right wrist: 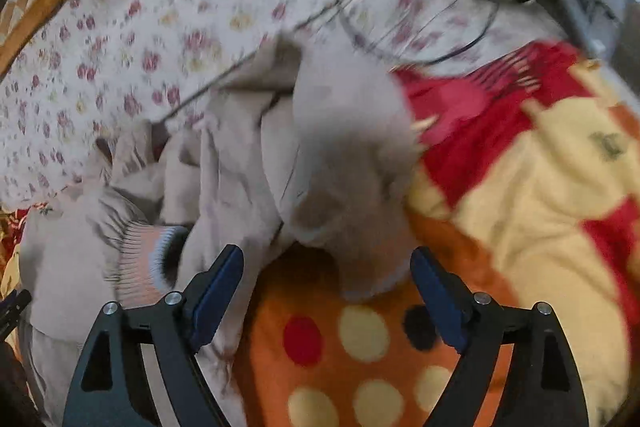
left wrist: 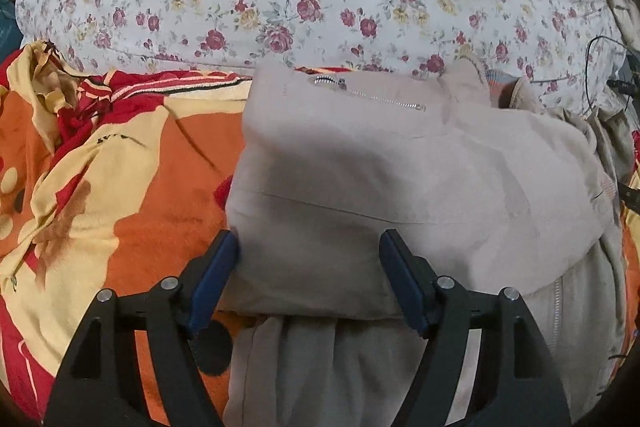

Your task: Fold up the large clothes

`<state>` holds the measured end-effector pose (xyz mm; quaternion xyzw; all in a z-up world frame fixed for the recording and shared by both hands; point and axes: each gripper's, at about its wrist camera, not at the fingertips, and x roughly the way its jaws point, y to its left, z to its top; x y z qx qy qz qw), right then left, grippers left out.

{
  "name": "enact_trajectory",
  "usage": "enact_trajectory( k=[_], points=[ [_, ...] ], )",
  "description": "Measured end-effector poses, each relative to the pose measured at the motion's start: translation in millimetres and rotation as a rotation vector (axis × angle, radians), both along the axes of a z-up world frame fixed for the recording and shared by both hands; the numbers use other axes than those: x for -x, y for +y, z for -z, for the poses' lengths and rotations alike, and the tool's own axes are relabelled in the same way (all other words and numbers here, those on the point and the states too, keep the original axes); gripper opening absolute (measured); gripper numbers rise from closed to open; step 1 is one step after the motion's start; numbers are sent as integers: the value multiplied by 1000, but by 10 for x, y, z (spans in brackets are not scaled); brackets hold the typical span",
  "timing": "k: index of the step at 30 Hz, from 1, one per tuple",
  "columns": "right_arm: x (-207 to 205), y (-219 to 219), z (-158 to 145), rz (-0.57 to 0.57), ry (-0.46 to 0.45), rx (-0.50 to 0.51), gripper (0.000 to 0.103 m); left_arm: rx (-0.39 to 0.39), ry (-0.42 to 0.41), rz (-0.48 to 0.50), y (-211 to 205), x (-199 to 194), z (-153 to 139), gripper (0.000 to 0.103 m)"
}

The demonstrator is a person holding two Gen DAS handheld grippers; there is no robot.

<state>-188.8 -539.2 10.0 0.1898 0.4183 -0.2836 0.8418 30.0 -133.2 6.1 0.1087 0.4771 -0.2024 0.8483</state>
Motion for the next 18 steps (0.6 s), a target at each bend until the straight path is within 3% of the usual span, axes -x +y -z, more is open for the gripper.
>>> enact_trajectory(
  k=[1,2,3,6,8,12,13,16,18],
  points=[
    [-74,-30,59,-3,28,38,70,-2,-1,2,0,1,-1,73],
    [-81,-49,89,10,58,77,32,0,-1,3,5,3,-13,73],
    [-66,-96,93,25,80,104,18,5,0,2,15,-6,-22,73],
    [129,-227,-37,62,53,129,15,23,11,-11,44,-41,-41,73],
    [314,-256,-245,107,47,231,14,31,17,-18,68,-53,-57,73],
    [673,-61,-887,170,25,590,13,60,11,-37,135,-65,-159,73],
    [778,66,-1140,185,1,734,14,70,4,-44,160,-70,-194,73],
    [911,220,-1671,227,-64,960,13,95,0,-67,238,-89,-251,73],
    [915,301,-1987,243,-122,1026,13,107,8,-77,287,-99,-271,73]
  ],
)
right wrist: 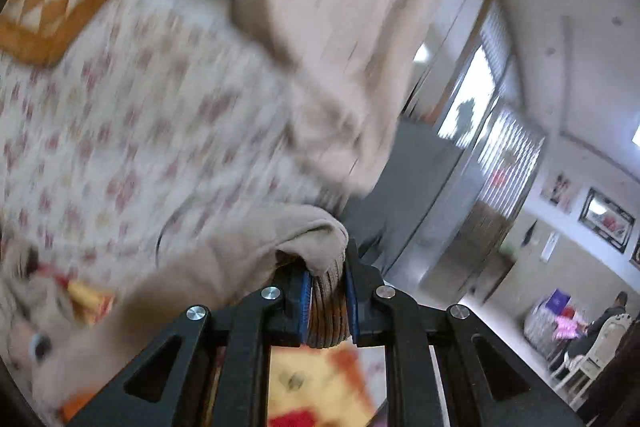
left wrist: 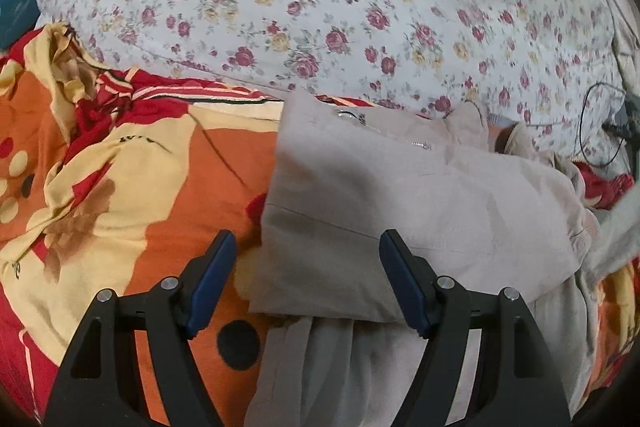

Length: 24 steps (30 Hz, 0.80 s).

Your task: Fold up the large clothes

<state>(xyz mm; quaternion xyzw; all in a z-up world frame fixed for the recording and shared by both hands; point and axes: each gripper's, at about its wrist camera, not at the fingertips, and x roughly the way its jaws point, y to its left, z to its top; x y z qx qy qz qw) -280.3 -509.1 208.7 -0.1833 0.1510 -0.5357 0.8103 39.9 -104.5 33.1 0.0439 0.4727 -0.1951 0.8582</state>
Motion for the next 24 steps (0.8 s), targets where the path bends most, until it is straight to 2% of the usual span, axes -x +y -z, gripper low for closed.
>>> enact_trajectory(
  k=[2,3,6,9,11,15,16,18,19,20,22,24],
  points=[
    [61,128,-259,-31,-53,39,14,7,2,-7,38,-4,-23,73],
    [95,221,-379,-112,-91,33,14,10,0,-11,55,-8,-41,73],
    [15,481,-537,-309,-131,12,14,28,-10,-26,115,-21,-109,73],
    [-229,849,-580,-495,-108,-14,14,53,-17,-46,192,-45,-165,73],
    [-507,1138,-542,-647,-75,-69,14,69,-14,-61,251,-68,-176,73],
    [-1229,1742,-142,-907,40,-246,15,104,7,-96,365,-154,-178,74],
    [-1439,1913,45,-966,80,-304,19,114,10,-101,388,-179,-183,74],
    [-1847,2194,504,-1032,191,-463,40,133,11,-120,443,-222,-192,74],
    [-1979,2311,714,-1033,254,-551,58,141,12,-128,468,-234,-193,74],
    [-2111,2377,921,-1028,324,-630,64,152,17,-132,488,-247,-191,74],
    [-2263,2386,1283,-1007,458,-747,64,178,34,-130,506,-268,-189,75],
    [-2114,2289,1284,-981,415,-742,66,218,46,-121,503,-275,-198,79]
  ],
)
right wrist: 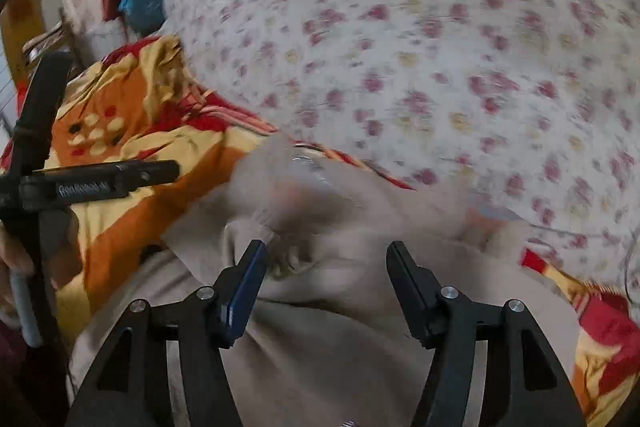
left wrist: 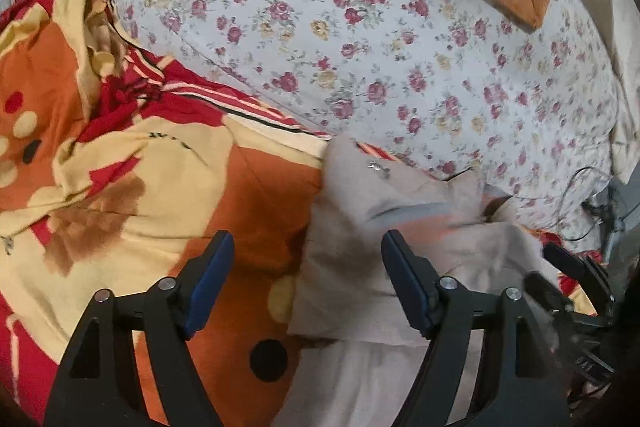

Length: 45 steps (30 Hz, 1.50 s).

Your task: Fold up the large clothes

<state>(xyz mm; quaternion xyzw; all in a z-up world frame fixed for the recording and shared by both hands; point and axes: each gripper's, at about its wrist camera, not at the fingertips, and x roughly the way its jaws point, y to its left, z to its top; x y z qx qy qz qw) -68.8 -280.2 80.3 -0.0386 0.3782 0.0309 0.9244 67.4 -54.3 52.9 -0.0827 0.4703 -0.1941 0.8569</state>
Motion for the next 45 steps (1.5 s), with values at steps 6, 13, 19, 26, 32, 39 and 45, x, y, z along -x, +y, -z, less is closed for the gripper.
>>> enact_trajectory(
  k=[6,13,19,26,32,39,45],
  points=[
    [814,-663,-266,182,-122,-70,85,40,10,84,-176,97,-3,84],
    [1367,-1728,200,581,7,-281,85,-18,30,159,-494,172,185,84],
    [916,-2166,699,627,104,-502,83,-19,-2,177,-631,148,220,13],
    [720,-1998,429,673,-43,-118,0,-37,-25,172,-563,68,161,13],
    [1000,-2246,551,700,33,-319,35,-110,-9,203,-730,138,383,30],
    [961,-1926,690,567,69,-462,90,-73,20,147,-641,121,468,46],
    [903,-1774,555,562,40,-308,15,-89,-12,143,-638,163,393,64]
  ],
)
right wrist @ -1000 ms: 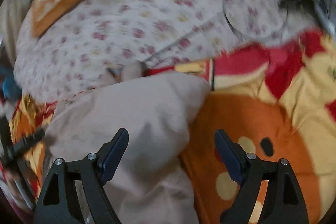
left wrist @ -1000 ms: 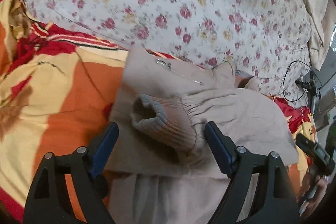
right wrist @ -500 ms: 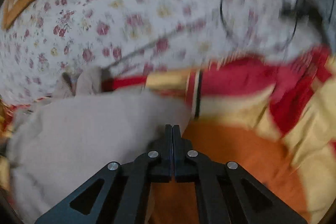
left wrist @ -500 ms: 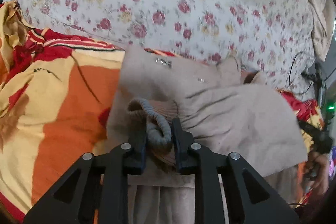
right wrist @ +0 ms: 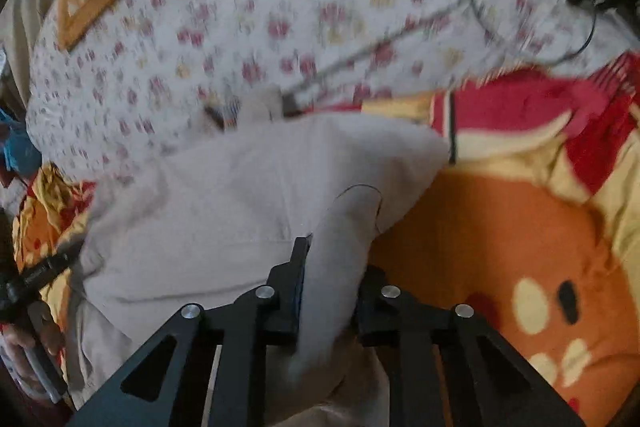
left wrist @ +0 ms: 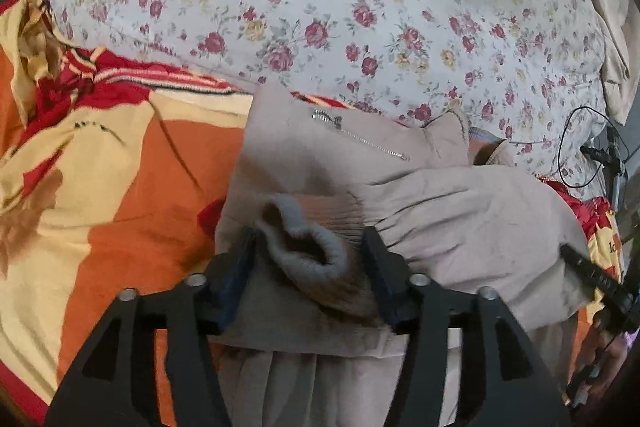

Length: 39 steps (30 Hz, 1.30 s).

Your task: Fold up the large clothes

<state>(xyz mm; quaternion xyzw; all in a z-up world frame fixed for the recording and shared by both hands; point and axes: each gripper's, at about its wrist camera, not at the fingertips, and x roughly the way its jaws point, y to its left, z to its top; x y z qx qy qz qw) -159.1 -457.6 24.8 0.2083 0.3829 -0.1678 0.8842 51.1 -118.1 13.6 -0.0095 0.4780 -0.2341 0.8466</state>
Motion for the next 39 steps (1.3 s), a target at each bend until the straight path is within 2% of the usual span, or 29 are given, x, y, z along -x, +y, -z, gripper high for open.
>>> enact_trajectory(
  k=[1,2,3,4,6,7,8,9,10,11,13,16,18,21,23,27,28,29,30,32,33,34,36,38,39],
  points=[
    [15,-34,-24,32,10,63,4,-6,-9,-9,0,8,2,69],
    [-17,-80,3,65,49,131,1,-14,-11,-17,-6,9,21,70],
    [-50,-142,74,78,82,142,1,-34,6,-11,-30,1,69,70],
    [-67,-208,151,69,92,86,2,-47,17,-4,-36,-5,92,70],
    [14,-243,102,65,67,51,13,-55,25,-11,-20,-5,106,70],
    [123,-248,3,81,33,45,23,-48,25,-13,-13,-5,94,70],
    [243,-258,-97,91,-2,36,47,-39,26,-14,-1,-6,71,70],
    [322,-264,-142,96,-17,30,61,-32,25,-15,6,-8,52,70],
    [414,-275,-185,103,-35,13,81,-29,22,-18,11,-6,39,70],
    [455,-275,-194,105,-45,-9,83,-30,21,-18,15,-2,35,70],
    [488,-233,-123,71,-29,-74,83,-35,24,-17,10,-2,48,70],
    [507,-108,83,26,60,-148,82,-37,25,-19,36,2,41,70],
    [616,-19,158,3,61,-151,82,-34,26,-26,59,-7,30,70],
    [743,99,190,-25,95,-84,82,-29,34,-33,69,-13,36,70],
    [744,168,185,-40,135,-1,82,-37,27,-29,54,-4,41,70],
    [509,169,306,-15,138,72,81,-57,19,-27,13,3,60,70],
    [429,126,345,2,118,57,69,-59,18,-26,11,2,66,71],
    [412,63,354,39,88,51,41,-61,16,-25,14,3,70,71],
    [446,-31,359,116,48,38,33,-60,17,-26,23,-2,73,73],
    [654,-317,471,306,-6,-113,36,-55,23,-27,28,-16,81,76],
    [698,-405,560,332,15,-172,35,-54,29,-29,26,-31,96,76],
    [711,-415,608,324,21,-178,33,-56,32,-31,15,-44,106,76],
    [707,-326,554,286,58,-84,37,-52,48,-37,19,-65,110,76],
    [775,-288,442,292,82,-61,53,-32,57,-54,74,-66,57,76],
    [840,-288,376,298,76,-70,55,-15,46,-66,120,-59,-3,76]
  ],
)
